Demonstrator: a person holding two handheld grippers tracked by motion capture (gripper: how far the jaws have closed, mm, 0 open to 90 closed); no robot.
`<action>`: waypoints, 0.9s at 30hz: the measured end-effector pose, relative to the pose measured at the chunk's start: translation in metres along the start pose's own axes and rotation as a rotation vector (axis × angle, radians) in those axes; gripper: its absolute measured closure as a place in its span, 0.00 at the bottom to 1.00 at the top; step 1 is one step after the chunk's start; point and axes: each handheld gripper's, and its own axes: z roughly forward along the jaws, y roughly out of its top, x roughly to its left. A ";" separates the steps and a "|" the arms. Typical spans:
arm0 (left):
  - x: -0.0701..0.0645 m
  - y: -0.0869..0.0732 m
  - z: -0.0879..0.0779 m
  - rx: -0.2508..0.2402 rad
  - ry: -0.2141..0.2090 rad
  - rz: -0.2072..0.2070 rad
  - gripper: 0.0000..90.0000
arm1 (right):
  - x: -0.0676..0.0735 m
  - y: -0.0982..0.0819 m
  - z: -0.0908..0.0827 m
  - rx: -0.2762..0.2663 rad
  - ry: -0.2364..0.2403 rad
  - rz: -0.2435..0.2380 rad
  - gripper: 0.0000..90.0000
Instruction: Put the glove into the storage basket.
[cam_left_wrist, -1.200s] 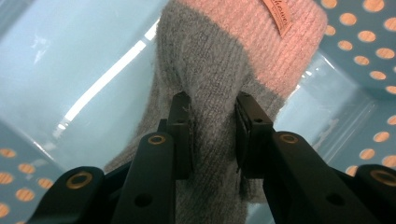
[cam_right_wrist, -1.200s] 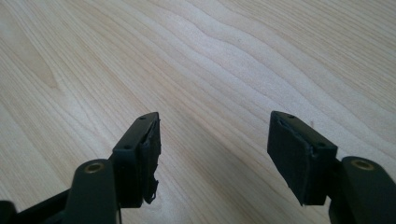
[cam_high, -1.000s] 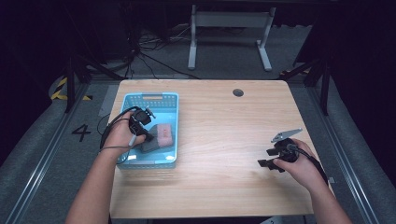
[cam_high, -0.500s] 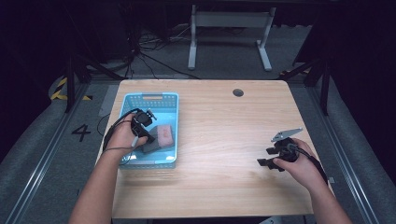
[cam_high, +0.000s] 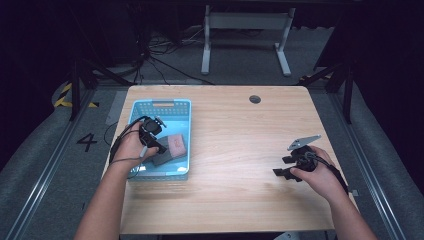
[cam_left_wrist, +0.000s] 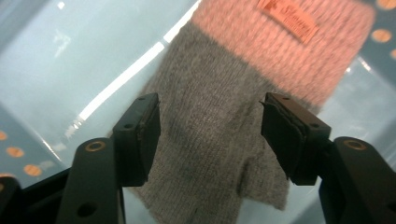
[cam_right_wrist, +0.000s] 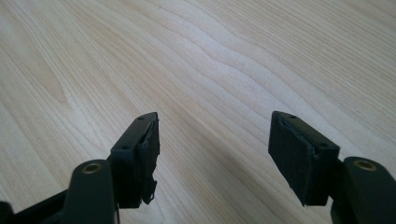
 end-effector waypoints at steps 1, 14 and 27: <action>-0.001 0.000 -0.002 -0.007 0.003 -0.002 0.42 | 0.000 0.001 0.001 -0.001 0.002 -0.005 0.38; -0.033 0.005 -0.058 -0.150 0.005 0.017 0.42 | 0.000 0.013 0.003 -0.010 0.009 -0.034 0.37; -0.092 0.004 -0.091 -0.204 -0.040 0.083 0.41 | -0.001 0.016 0.004 -0.012 0.029 -0.049 0.41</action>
